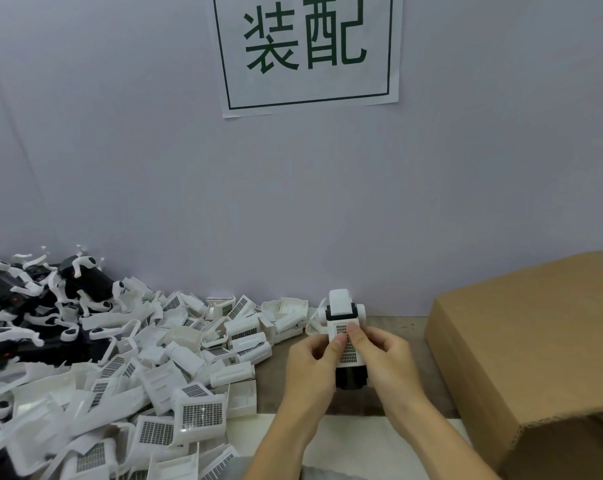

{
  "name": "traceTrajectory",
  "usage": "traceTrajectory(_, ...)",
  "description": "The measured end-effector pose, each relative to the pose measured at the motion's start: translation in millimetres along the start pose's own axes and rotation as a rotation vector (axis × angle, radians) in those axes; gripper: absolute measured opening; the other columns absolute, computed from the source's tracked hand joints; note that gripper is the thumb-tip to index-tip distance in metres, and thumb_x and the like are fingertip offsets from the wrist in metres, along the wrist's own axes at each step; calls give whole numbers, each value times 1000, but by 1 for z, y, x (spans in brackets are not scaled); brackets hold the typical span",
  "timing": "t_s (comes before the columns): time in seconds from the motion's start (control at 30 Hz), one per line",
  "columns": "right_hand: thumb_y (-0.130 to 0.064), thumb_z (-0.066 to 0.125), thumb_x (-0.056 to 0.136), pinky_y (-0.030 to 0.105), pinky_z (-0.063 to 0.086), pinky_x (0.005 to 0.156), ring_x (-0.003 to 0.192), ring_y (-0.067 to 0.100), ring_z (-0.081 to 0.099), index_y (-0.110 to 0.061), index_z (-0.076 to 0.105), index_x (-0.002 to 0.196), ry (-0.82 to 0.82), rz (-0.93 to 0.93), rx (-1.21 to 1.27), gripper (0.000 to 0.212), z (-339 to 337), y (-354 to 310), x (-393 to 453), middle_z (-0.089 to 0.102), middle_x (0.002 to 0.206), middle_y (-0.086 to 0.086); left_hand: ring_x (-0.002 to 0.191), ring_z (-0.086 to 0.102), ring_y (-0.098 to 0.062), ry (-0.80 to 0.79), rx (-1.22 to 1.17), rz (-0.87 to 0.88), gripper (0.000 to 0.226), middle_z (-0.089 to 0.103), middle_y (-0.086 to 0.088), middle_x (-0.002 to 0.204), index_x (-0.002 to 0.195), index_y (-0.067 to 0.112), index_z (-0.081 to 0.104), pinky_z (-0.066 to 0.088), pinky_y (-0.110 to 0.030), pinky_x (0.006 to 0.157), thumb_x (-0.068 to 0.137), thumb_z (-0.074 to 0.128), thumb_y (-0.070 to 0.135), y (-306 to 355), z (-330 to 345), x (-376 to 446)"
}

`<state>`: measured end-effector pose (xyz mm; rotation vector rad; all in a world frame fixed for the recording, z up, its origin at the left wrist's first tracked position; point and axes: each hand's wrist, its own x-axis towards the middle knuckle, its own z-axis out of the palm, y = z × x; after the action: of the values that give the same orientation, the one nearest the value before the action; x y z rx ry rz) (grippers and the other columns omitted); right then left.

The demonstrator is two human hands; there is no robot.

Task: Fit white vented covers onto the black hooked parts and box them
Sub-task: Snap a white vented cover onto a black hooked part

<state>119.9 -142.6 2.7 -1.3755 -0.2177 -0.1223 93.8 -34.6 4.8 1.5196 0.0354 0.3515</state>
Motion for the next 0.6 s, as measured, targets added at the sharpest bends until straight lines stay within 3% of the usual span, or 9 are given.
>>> traceTrajectory(0.1,-22,65,95,19,57,67,85,6,73,-29,74,94,-21,-67,-109,12,4,-3,-1,77,87,-11,72,63,-9,76,80,24,23,74,-10,85,83,16,77,49,-22,66,98,64,28,0,-2,1)
traceTrajectory(0.2,-23,66,95,15,54,60,77,4,73,-29,74,88,1,-119,-140,13,5,-5,-1,77,80,-12,74,68,-13,87,28,2,24,76,-9,82,84,15,78,54,-26,66,97,64,29,3,-2,0)
traceTrajectory(0.27,-27,67,94,13,53,59,78,1,72,-25,74,94,40,-120,-145,8,7,-4,-1,77,82,-9,82,74,-20,77,-42,-33,23,78,-7,84,87,14,80,58,-36,75,95,67,31,4,-1,0)
traceTrajectory(0.33,-30,66,94,8,50,60,81,-8,66,-28,68,102,87,-133,-240,8,8,-1,-2,73,88,-9,88,74,-18,102,-42,-34,20,78,-2,87,91,16,80,59,-34,79,92,70,34,3,-1,-1)
traceTrajectory(0.43,-33,65,94,1,45,69,93,-19,55,-48,57,95,4,-239,-494,17,9,-1,-5,63,96,-21,75,73,-17,172,-111,-69,26,78,1,83,89,16,79,52,-25,64,89,71,40,4,-3,0)
traceTrajectory(0.5,-39,67,91,9,48,81,101,-10,55,-49,57,110,-81,-258,-623,24,9,-1,-7,59,106,-21,71,72,-21,161,-257,-136,33,78,-5,84,85,15,81,53,-33,62,94,64,43,6,-3,1)
traceTrajectory(0.57,-43,70,88,25,52,90,108,3,57,-33,51,135,-91,-215,-705,52,8,2,-5,57,117,-10,77,75,-23,139,-340,-155,35,78,-12,88,84,13,82,59,-32,63,99,60,36,7,-3,3)
traceTrajectory(0.6,-41,71,88,27,53,88,107,7,59,-29,50,137,-64,-204,-698,55,7,1,-4,59,117,-8,77,75,-22,123,-349,-147,34,78,-13,87,83,10,81,58,-28,60,99,59,31,8,-2,3)
